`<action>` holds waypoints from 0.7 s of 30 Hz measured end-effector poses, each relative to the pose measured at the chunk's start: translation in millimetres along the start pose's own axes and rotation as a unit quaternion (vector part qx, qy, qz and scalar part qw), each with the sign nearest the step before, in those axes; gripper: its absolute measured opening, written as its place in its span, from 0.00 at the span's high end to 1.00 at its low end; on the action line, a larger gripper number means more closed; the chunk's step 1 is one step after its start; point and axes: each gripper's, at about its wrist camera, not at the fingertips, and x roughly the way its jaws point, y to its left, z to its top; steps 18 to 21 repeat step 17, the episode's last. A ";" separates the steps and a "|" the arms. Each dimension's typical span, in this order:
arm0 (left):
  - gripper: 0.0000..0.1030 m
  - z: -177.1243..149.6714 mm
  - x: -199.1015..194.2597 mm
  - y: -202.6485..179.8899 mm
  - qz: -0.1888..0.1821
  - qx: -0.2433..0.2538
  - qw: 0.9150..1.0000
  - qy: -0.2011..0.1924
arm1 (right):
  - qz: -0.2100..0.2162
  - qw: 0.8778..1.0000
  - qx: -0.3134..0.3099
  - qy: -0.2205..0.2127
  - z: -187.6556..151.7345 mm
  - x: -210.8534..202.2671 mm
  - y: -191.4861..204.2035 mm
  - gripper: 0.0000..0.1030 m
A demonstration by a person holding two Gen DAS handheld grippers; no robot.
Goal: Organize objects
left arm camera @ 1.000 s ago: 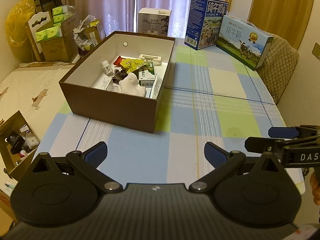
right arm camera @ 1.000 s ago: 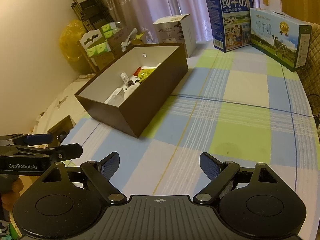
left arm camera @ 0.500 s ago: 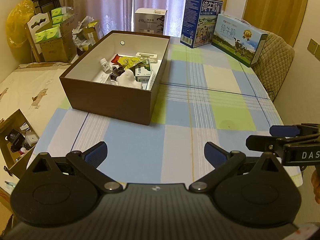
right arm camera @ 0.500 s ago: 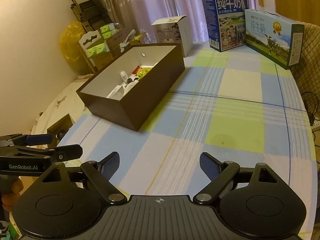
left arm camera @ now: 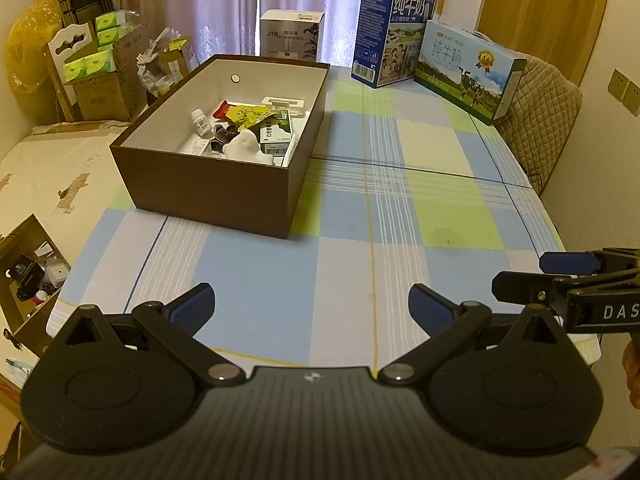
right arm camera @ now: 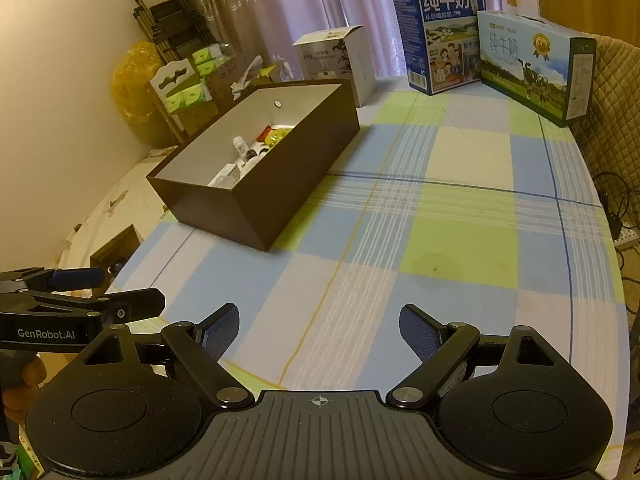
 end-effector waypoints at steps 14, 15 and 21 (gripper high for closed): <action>0.01 0.2 0.7 -1.8 0.001 0.003 1.000 0.000 | -0.001 1.000 0.003 0.002 0.0 0.2 -1.3 0.18; 0.01 0.2 1.0 -2.2 0.001 0.004 1.000 0.000 | -0.002 1.000 0.003 0.003 0.1 0.4 -1.9 0.18; 0.01 0.5 1.9 -2.7 0.002 0.005 1.000 0.002 | -0.002 1.000 0.004 0.003 -0.3 -0.1 -3.3 0.18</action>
